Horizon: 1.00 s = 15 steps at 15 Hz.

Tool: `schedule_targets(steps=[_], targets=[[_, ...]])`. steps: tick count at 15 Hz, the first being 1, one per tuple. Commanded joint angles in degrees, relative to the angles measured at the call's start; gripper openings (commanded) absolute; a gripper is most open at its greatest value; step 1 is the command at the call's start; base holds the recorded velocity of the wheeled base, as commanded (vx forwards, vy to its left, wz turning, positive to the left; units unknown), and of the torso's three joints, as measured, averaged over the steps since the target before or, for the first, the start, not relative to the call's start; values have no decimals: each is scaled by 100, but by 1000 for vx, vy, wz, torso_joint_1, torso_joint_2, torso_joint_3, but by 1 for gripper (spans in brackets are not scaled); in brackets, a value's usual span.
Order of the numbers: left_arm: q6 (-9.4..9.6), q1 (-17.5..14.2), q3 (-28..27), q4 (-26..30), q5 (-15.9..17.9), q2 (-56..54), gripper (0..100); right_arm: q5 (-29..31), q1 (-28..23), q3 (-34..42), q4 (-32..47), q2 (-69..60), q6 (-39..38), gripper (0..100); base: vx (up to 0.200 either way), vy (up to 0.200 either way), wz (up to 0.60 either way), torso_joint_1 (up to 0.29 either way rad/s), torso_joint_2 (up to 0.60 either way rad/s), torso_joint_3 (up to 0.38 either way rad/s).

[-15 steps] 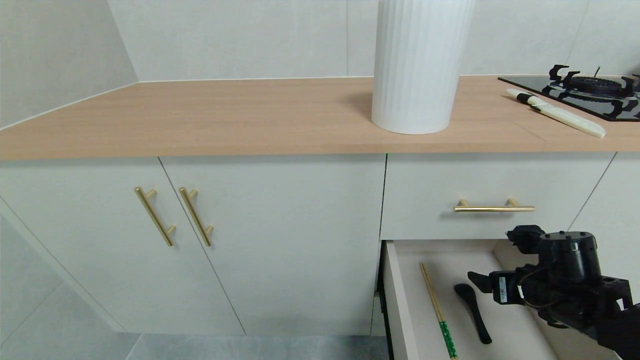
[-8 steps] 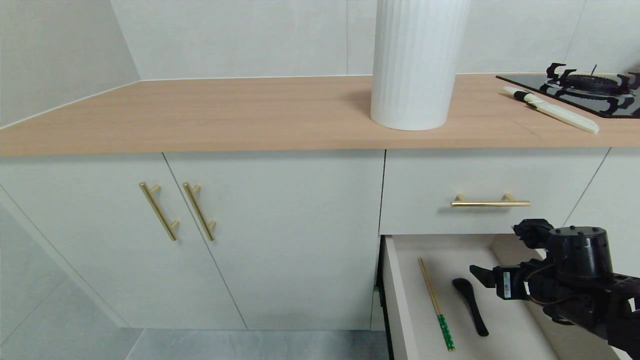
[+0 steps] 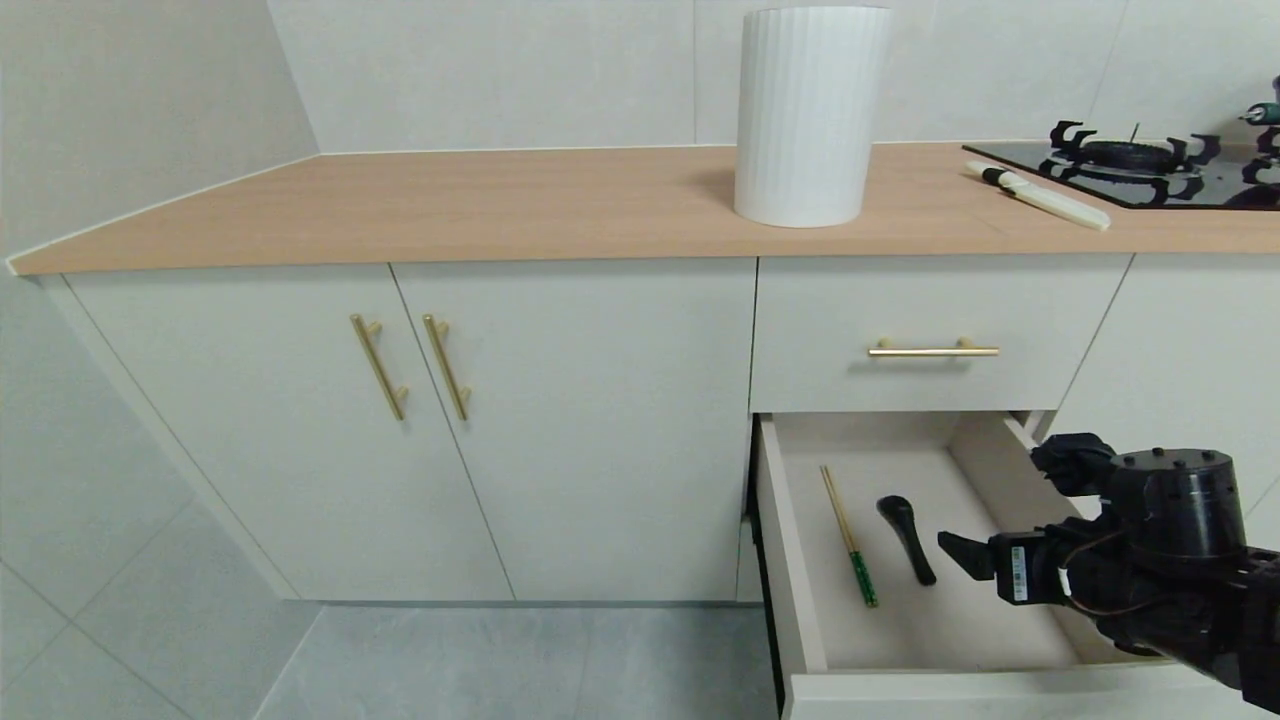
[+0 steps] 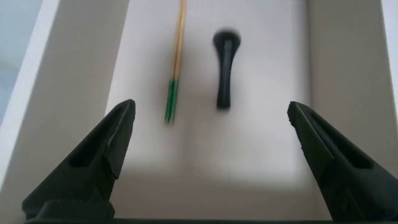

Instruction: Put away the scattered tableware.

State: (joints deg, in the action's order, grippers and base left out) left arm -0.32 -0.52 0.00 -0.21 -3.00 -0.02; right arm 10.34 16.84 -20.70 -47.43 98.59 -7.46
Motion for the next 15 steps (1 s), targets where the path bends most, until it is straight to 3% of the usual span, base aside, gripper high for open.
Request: schedule_targets(steps=[1,5,9,12,15], targets=[[-3,0,0,3,1,2,100,3,13,-4,85,-173,34,100,-200,0,0,7,2,2],[-3,0,0,3,-8,2,100,3,30,-4,164,-358,104,100,-200,0,0,1,4,7],[-3,0,0,-6,1,2,100,-5,118,-83,621,-665,113,100,0,0,0,0,0,0],[-3,0,0,-6,1,2,100,-5,162,-356,1562,-1043,113,100,0,0,0,0,0,0],[-3,0,0,-6,-8,2,100,-14,162,-962,3240,-1447,78,100,0,0,0,0,0,0]])
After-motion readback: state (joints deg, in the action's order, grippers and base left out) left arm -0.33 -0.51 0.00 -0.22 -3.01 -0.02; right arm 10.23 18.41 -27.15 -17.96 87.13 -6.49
